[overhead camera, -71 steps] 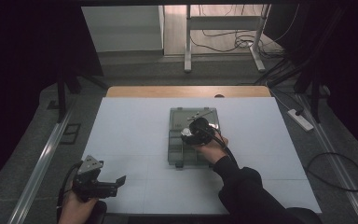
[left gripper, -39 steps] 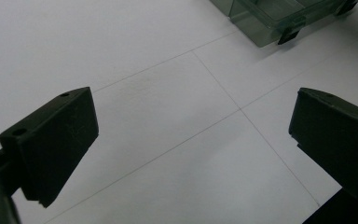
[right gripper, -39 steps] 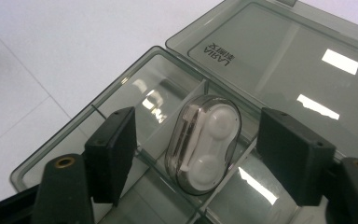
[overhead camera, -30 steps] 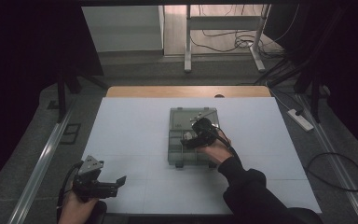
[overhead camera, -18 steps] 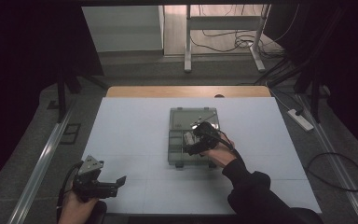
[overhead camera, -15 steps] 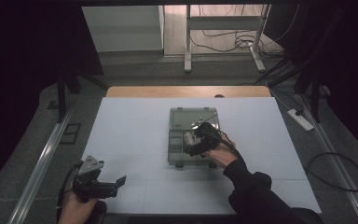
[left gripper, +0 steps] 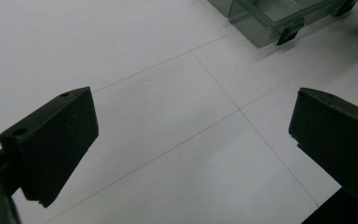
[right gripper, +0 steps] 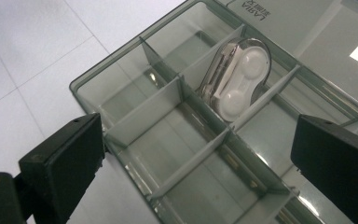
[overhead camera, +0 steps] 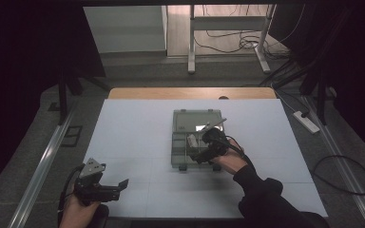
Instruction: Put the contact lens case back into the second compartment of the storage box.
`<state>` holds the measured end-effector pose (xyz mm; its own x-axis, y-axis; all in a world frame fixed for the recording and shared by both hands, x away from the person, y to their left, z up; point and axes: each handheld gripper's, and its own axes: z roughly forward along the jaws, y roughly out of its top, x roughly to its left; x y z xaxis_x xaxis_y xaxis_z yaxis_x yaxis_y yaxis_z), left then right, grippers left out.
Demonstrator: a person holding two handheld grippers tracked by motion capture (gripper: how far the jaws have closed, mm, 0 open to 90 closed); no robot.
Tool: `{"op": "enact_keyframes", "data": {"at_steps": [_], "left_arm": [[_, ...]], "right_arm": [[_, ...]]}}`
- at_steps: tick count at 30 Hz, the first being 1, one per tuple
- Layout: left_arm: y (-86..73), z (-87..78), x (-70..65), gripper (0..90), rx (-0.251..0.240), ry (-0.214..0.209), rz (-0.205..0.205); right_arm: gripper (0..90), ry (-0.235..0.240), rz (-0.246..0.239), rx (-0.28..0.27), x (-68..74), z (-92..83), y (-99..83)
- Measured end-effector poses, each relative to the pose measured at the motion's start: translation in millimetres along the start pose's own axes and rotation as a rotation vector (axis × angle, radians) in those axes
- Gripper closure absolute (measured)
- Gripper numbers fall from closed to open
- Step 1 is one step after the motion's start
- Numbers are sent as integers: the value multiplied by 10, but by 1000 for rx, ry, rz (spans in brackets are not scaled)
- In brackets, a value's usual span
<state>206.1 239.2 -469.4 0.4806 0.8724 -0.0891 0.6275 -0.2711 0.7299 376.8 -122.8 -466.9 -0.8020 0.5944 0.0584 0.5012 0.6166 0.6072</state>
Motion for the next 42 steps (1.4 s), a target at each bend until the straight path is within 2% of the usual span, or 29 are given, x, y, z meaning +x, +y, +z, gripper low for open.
{"op": "enact_keyframes", "data": {"at_steps": [5, 13, 19, 25, 31, 42], "left_arm": [[0, 0, 1, 12, 0, 0, 0], [0, 0, 0, 12, 0, 0, 0], [0, 1, -2, 13, -2, 0, 1], [0, 2, -4, 14, -1, -2, 2], [0, 2, -5, 14, -1, -1, 3], [1, 2, -4, 14, 0, -2, 2]], "right_arm": [[28, -1, -12, -2, 11, -54, -35], [25, 16, -4, -17, -5, -154, -84], [25, 12, -9, -22, -4, -223, -121], [8, 28, 10, -21, -13, -279, -156], [2, 27, 9, -39, -17, -351, -228], [2, 22, 13, -25, -49, -415, -346]]}}
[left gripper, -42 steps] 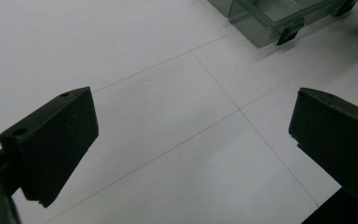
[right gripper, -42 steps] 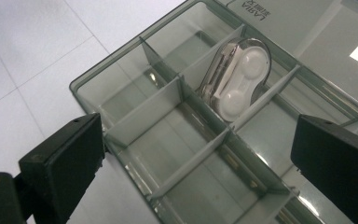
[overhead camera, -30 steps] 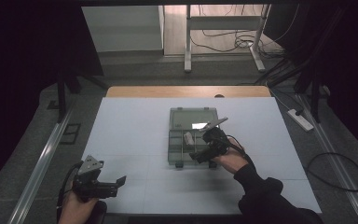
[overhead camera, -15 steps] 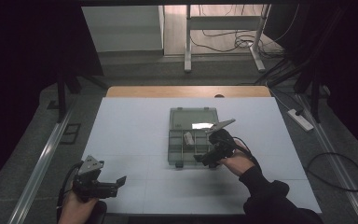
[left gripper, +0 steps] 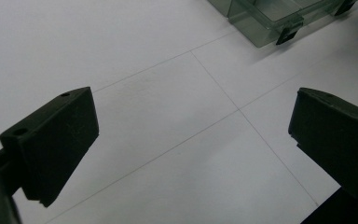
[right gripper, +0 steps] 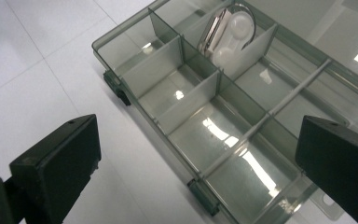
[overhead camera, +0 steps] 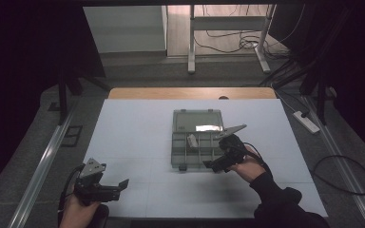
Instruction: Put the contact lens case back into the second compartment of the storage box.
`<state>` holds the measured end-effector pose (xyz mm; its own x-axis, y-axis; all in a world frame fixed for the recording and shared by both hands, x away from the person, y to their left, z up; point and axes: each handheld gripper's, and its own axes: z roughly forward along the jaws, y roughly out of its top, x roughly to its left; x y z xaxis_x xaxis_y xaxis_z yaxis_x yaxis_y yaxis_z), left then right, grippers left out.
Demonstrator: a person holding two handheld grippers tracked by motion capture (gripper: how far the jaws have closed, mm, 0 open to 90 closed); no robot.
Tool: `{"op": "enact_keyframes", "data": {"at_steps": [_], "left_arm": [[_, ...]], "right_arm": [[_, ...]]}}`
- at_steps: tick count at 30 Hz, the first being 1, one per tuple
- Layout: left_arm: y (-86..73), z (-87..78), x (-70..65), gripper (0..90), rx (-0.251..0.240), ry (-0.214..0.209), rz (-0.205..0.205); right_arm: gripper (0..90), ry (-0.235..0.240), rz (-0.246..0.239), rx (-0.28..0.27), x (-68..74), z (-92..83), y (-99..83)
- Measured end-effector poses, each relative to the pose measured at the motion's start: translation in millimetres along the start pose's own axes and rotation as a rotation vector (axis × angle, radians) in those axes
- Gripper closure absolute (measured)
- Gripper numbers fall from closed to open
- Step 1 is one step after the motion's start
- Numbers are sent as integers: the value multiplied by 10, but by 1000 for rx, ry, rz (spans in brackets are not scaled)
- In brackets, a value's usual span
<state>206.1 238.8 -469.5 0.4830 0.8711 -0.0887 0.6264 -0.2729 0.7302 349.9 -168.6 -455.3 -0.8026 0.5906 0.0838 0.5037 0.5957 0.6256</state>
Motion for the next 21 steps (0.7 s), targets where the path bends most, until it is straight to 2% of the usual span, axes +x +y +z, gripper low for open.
{"op": "enact_keyframes", "data": {"at_steps": [21], "left_arm": [[-1, -1, -2, 15, 1, 1, 1]], "right_arm": [[18, 11, 22, 4, -60, -131, -153]]}}
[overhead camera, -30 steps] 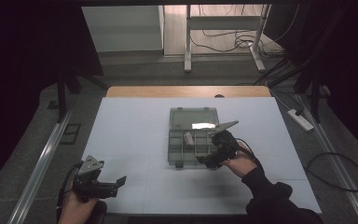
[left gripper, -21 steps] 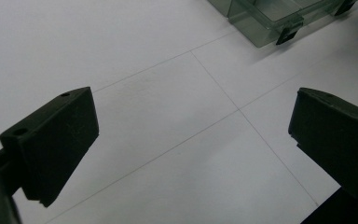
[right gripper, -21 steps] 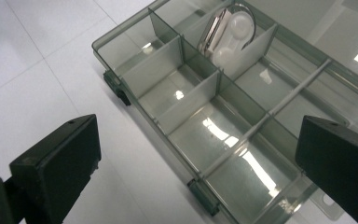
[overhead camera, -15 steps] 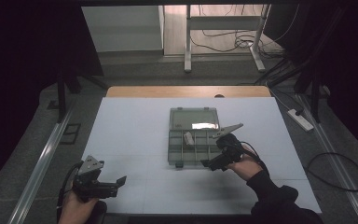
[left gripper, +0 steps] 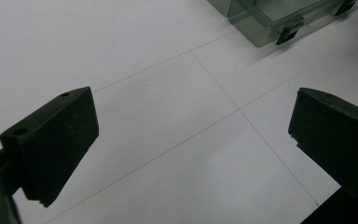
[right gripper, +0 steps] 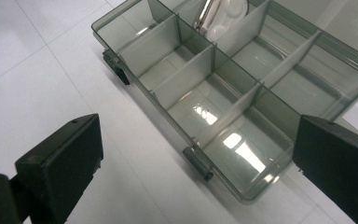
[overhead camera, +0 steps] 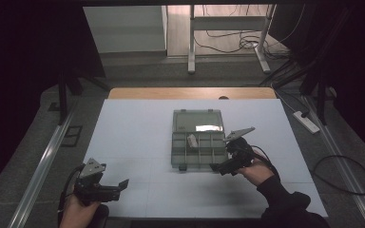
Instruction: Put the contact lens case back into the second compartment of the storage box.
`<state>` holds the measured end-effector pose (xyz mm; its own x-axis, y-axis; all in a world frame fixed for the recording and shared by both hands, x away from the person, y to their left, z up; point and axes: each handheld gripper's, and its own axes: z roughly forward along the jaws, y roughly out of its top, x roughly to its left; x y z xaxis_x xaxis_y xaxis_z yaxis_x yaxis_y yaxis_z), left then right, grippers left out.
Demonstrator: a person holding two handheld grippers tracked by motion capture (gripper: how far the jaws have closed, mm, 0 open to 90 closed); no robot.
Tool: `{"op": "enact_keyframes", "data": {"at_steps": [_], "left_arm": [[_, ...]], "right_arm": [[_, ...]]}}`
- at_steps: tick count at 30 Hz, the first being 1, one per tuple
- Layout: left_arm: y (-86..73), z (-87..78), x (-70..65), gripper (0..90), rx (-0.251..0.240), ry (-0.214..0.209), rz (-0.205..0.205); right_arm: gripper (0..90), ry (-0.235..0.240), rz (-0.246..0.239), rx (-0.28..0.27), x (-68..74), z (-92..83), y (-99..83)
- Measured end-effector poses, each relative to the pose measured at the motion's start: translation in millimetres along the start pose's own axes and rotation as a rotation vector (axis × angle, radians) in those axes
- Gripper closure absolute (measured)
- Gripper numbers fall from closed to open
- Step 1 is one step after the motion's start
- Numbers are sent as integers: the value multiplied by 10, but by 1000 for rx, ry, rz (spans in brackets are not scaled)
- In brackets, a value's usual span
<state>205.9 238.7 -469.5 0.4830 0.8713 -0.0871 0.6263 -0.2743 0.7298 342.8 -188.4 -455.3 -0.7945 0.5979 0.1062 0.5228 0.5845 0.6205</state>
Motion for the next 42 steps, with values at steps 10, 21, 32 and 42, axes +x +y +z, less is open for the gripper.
{"op": "enact_keyframes", "data": {"at_steps": [10, 21, 32, 42], "left_arm": [[1, 1, -5, 16, 1, 0, 6], [0, 1, -5, 16, 0, 0, 6], [0, 0, -4, 16, 0, 0, 4], [-1, -2, -1, 16, -2, 1, 2]], "right_arm": [[18, -18, 3, -12, -22, -81, -76], [17, -31, 14, -18, -40, -163, -163], [3, -49, 25, -27, -64, -260, -264], [0, -56, 31, -32, -73, -334, -331]]}}
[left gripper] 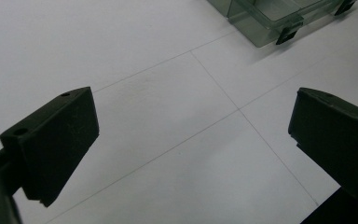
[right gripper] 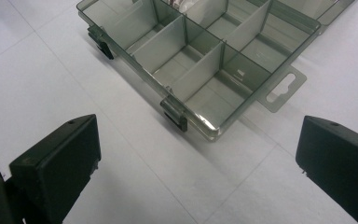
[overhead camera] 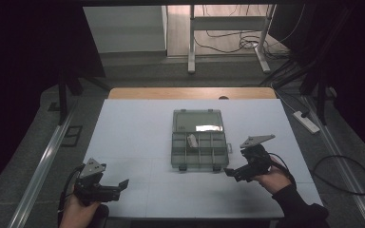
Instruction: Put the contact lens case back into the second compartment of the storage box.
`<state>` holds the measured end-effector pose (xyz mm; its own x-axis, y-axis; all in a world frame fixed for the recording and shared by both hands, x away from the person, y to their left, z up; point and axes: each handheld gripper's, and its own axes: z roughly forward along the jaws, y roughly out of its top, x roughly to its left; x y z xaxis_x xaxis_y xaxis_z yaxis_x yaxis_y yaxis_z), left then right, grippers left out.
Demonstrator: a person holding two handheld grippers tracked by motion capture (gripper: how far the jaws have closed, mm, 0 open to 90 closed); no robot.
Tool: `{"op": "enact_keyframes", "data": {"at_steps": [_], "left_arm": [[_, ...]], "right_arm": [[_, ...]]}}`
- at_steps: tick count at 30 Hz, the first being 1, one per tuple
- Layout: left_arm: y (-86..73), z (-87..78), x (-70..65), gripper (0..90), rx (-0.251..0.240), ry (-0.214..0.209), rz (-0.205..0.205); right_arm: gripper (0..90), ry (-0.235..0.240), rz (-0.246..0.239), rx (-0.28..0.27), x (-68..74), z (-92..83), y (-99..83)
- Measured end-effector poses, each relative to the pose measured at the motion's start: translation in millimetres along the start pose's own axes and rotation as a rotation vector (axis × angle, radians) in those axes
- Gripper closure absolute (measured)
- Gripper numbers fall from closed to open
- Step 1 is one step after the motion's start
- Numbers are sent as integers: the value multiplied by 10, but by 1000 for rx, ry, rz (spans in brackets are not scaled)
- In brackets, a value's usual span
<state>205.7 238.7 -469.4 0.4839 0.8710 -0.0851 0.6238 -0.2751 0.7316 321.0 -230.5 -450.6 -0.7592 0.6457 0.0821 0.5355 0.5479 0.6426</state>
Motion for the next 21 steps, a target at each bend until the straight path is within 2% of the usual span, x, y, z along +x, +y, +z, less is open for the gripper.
{"op": "enact_keyframes", "data": {"at_steps": [21], "left_arm": [[0, 0, -1, 16, 0, 2, 0]], "right_arm": [[0, -32, 20, 9, -51, -162, -220]]}}
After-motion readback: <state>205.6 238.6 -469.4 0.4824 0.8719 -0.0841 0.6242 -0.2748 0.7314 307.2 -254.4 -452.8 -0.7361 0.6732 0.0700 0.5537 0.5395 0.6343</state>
